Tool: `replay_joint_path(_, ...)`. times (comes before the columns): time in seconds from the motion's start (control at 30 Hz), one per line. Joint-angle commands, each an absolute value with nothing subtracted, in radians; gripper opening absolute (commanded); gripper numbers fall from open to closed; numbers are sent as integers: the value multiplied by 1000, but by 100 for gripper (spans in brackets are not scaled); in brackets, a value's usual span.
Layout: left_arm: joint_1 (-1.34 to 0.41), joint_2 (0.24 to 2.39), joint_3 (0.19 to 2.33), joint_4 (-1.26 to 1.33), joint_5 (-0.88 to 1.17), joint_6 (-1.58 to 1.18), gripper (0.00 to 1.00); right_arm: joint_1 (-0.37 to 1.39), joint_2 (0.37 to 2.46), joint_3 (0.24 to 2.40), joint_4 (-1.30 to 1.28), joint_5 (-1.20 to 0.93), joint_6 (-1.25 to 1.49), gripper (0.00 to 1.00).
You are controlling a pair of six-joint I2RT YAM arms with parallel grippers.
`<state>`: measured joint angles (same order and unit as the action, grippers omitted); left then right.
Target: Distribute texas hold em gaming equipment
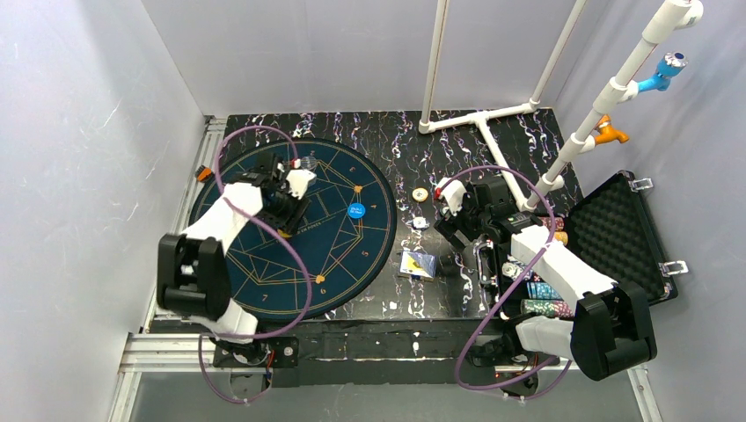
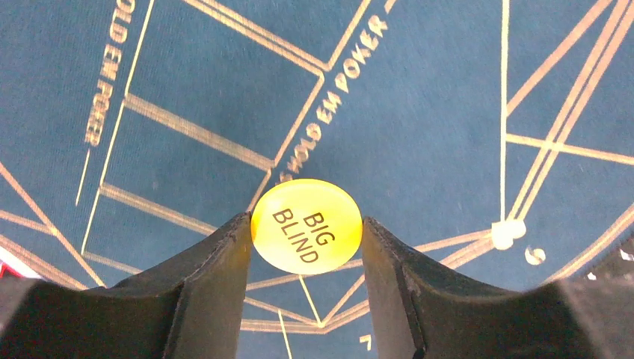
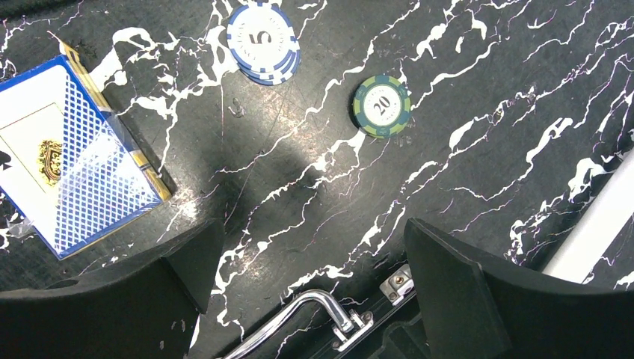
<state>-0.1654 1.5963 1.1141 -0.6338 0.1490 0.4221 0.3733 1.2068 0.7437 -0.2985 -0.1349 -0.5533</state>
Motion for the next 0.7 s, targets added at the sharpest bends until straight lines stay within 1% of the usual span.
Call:
replay_joint_path(0.0,-128,1394,1044,-805,236,520,28,370,1195,782,-310,-159,-552,100)
replay_joint_path(0.13,-90,1306,972,-864,260,575,27,370,1198,787,-319,-170,-552,100)
replay_joint_path(0.23,-66,1280,922,-873,248,596,27,370,1197,788,-320,-174,-553,100)
replay_joint_path(0.4,-20,1287,850,-850,237,640,27,370,1197,788,-324,-178,-555,100)
replay_joint_path(0.67,-15,1322,776,-779,206,672,27,370,1200,788,-325,-177,-559,100)
